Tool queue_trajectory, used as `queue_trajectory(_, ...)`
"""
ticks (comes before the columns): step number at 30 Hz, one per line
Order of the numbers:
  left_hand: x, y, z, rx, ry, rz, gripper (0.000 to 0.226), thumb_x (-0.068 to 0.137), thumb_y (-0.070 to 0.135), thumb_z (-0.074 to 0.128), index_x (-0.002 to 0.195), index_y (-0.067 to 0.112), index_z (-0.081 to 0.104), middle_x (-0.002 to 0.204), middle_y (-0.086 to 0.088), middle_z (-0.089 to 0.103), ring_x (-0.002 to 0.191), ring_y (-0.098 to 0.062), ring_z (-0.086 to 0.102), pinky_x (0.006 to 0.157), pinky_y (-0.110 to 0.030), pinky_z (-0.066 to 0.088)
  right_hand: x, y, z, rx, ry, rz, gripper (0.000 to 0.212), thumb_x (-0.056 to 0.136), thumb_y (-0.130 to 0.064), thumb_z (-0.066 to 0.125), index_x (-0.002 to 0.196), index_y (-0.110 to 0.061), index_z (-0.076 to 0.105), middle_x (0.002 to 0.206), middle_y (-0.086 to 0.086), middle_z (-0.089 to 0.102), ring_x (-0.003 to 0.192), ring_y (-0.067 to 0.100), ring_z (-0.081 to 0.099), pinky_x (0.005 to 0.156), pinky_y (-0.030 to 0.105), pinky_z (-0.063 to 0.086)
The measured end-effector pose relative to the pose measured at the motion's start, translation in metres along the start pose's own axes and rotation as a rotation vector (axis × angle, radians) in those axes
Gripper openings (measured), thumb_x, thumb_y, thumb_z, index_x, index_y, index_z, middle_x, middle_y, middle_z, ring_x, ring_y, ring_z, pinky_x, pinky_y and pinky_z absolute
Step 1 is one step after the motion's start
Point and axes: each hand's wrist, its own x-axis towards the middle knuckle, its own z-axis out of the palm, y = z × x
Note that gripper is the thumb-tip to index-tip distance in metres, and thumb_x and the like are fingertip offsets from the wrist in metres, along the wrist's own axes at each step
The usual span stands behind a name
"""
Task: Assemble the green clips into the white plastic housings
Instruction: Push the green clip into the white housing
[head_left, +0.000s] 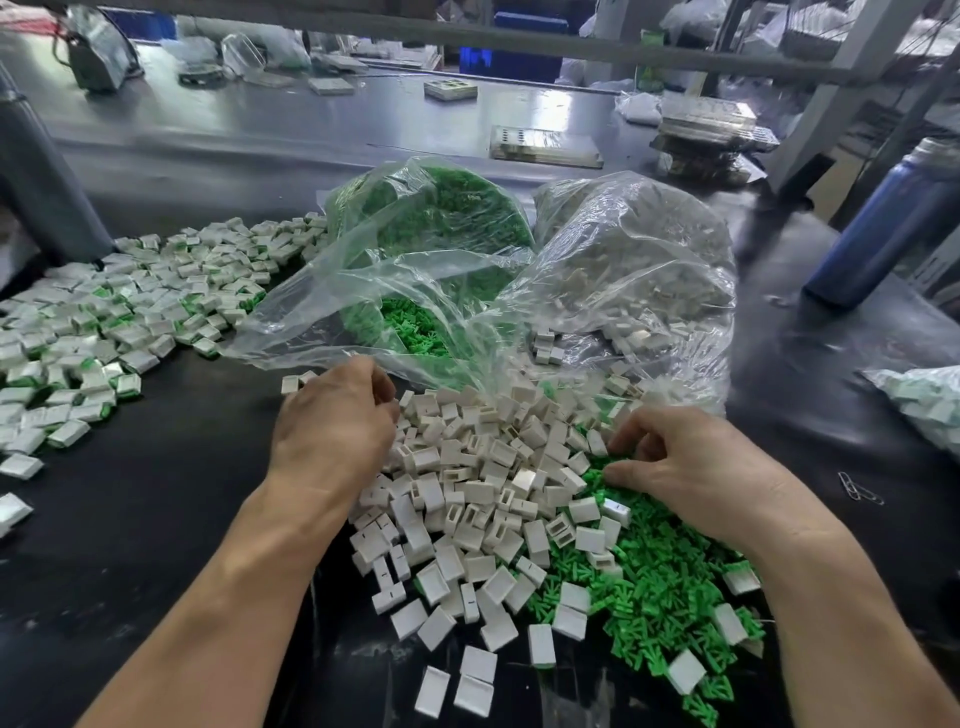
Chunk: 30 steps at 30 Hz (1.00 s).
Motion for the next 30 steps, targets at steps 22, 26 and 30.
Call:
queue_trajectory(22,-0.033,0.039,0.019,-1.061,-0.343,0.222,0.028,0.084,0.025,0.077,0.106,0.011,0.069,0.096,-0.003,0.081,0.083,-0.020,0.077,0.068,-0.025,0.060,0.000,-0.028,0.022,1.076,0.004,-0.272,0.010,0.087,-0.023,0.074,0.095,-0.017,0.079,0.093,0.017,0.077,0.065,0.023,0.070,0.047,0.026,0.053)
queue_trajectory(26,-0.034,0.040,0.021,-1.170,-0.354,0.193,0.027,0.083,0.022,0.078,0.106,0.010,0.069,0.099,-0.009,0.080,0.086,-0.024,0.077,0.068,-0.025,0.060,0.001,-0.030,0.026,1.151,0.026,-0.277,0.012,0.087,-0.023,0.077,0.095,-0.016,0.080,0.093,0.019,0.077,0.064,0.024,0.070,0.047,0.027,0.052)
queue_trajectory(30,-0.034,0.041,0.022,-1.196,-0.348,0.180,0.027,0.078,0.023,0.080,0.101,0.011,0.073,0.092,-0.005,0.077,0.079,-0.016,0.071,0.067,-0.024,0.058,0.001,-0.031,0.028,1.158,0.028,-0.300,0.013,0.086,-0.025,0.078,0.097,-0.018,0.080,0.090,0.014,0.076,0.065,0.021,0.067,0.047,0.026,0.051)
